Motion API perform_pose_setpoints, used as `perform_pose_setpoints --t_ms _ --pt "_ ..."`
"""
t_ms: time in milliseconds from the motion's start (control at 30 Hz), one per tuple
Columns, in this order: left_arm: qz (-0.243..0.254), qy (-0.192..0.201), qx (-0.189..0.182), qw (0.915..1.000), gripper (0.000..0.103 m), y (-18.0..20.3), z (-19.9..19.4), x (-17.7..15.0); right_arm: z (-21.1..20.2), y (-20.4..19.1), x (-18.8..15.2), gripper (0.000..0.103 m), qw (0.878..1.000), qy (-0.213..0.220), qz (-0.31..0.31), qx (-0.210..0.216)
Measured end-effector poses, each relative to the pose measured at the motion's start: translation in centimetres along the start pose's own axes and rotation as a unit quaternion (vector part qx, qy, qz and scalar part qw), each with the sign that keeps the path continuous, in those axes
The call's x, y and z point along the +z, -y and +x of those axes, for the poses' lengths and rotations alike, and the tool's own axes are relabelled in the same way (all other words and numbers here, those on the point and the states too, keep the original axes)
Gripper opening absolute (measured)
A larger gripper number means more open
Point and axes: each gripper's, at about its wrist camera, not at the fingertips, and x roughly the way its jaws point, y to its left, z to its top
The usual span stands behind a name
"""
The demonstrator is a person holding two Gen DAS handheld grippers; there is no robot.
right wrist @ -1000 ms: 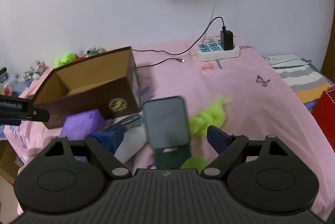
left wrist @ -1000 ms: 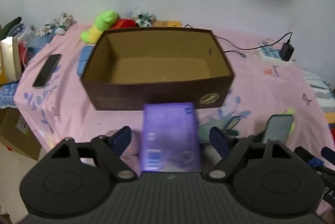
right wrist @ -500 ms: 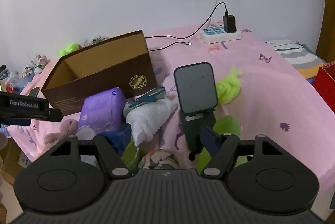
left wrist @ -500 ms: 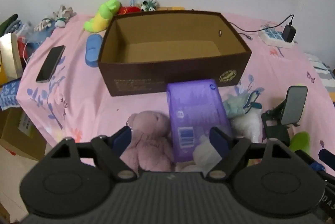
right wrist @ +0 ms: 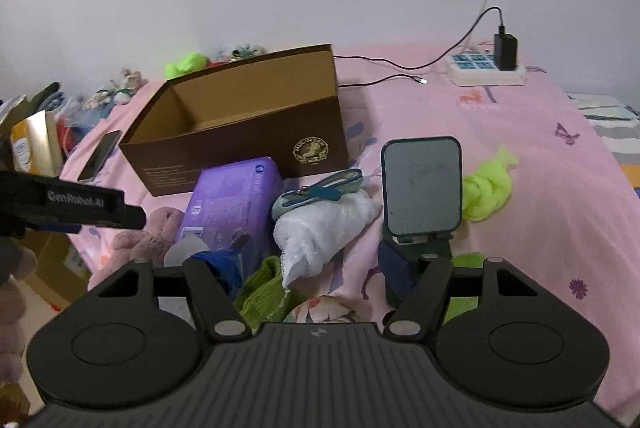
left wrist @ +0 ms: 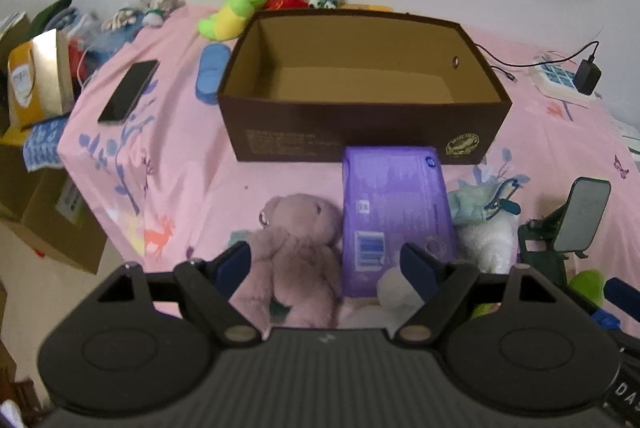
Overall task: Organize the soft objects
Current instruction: 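Move the left tool toward the white cloth bundle while the right tool approaches the yellow towel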
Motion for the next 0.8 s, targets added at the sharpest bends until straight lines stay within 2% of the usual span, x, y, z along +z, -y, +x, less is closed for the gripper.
perform_pose_setpoints --t_ms 267,500,667,800 --pt "-0.018 -0.02 0.016 0.9995 0.083 0.4 -0.2 -2.2 0.7 2.2 0.3 0.052 0.999 -0.02 -0.011 0.038" --pt "-0.025 -0.049 0.011 0.9984 0.083 -0.2 -0.1 -5.3 1.2 4.7 -0.1 0.052 0.996 -0.049 0.014 0.073" --pt "-0.045 -0.051 0.011 0.9976 0.083 -0.9 -0.4 -6.1 0.9 5.2 -0.2 0.05 0.995 -0.046 0.012 0.092" --pt "-0.041 -0.053 0.012 0.9977 0.083 -0.5 -0.5 -6.3 1.0 5.0 -0.3 0.047 0.994 -0.046 0.0 0.102"
